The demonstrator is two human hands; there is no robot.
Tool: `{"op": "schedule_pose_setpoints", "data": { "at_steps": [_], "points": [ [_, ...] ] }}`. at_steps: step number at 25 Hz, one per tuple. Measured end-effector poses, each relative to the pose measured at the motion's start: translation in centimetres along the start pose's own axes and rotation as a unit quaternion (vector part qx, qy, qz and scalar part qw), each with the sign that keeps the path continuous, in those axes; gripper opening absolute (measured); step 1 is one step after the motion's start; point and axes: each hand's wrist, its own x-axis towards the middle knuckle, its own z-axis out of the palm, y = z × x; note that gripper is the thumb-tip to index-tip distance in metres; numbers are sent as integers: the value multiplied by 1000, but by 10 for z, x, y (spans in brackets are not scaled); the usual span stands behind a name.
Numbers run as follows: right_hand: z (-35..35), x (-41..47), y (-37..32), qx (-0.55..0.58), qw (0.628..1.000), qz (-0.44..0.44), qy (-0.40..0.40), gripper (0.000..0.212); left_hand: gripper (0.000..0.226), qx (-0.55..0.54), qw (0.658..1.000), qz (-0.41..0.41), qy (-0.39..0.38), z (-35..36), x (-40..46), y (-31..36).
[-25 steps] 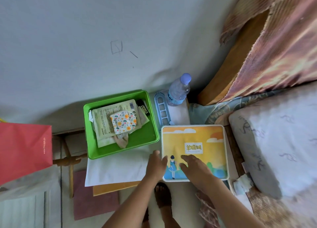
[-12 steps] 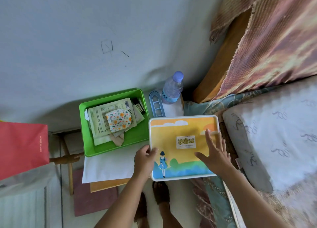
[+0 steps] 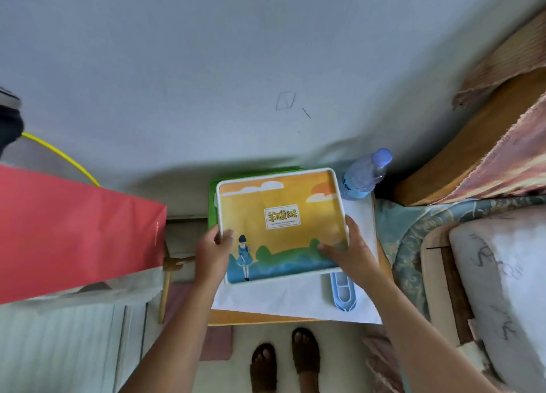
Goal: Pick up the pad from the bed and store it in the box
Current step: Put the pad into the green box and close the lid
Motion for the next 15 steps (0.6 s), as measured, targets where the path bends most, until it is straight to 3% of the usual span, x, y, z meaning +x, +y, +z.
{"op": "schedule_pose_setpoints", "data": {
  "at_steps": [4,9,15],
  "points": [
    [48,22,-17,-22,1000,-12,1,86,22,88,994,29,57,-11,38,-14],
    [80,45,-15,-112,994,7,18,93,37,94,995,-38,19,-2,73,-47],
    [78,55,-10,-162,986,0,48,77,48,111,993,-2,33,12,80,-55]
  ]
}}
